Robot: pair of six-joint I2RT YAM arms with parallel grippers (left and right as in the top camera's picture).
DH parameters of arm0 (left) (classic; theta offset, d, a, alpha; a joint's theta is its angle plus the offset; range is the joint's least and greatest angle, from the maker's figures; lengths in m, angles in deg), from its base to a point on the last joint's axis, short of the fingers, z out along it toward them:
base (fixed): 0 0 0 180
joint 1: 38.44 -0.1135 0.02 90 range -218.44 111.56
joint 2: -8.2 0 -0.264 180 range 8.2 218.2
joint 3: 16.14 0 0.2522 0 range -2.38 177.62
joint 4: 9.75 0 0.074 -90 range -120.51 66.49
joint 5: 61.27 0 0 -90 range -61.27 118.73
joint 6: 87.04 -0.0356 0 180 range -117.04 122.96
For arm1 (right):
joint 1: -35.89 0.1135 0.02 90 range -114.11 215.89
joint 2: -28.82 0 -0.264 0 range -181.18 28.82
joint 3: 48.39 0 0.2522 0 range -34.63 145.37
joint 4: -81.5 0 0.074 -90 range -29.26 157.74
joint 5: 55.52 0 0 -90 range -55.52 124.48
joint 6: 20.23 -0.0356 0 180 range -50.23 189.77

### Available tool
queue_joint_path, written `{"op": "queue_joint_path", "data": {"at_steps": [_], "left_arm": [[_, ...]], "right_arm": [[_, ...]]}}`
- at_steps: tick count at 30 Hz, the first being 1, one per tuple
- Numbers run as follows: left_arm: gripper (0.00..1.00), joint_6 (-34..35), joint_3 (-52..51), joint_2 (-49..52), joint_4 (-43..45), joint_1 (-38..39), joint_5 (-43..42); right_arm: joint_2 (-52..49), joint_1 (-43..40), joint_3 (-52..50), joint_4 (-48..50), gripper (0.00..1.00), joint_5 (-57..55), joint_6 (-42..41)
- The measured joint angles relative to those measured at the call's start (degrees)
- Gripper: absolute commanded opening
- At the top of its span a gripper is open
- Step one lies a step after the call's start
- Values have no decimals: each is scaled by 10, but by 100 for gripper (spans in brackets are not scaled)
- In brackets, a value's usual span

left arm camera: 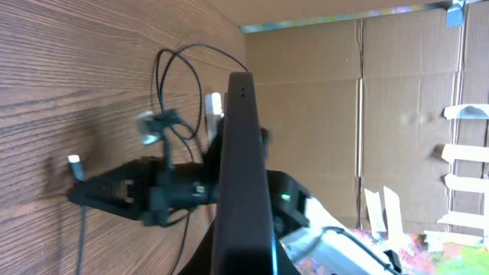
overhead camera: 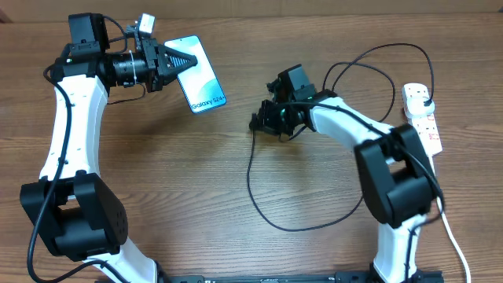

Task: Plug charger to phone and switch on socket
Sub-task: 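Grasp the black cable's USB-C plug with the right gripper and lift it, then push the USB-C plug up into the phone's bottom port with the right gripper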

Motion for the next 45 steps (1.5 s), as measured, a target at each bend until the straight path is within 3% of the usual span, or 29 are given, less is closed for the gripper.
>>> {"op": "queue_joint_path", "data": {"at_steps": [11, 25, 29, 37, 45], "left_arm": [[5, -43, 0, 0, 0, 23, -50], [4, -99, 0, 0, 0, 82, -102], [4, -110, 0, 0, 1, 90, -114], [4, -116, 0, 0, 1, 92, -118], [4, -93, 0, 0, 0, 92, -120]], "right_arm": [[180, -46, 0, -82, 4, 82, 75], [390, -70, -9, -235, 4, 83, 143], [453, -70, -62, -215, 4, 83, 136], [547, -37, -229, -76, 4, 81, 63], [539, 50, -256, 20, 4, 63, 8]]}}
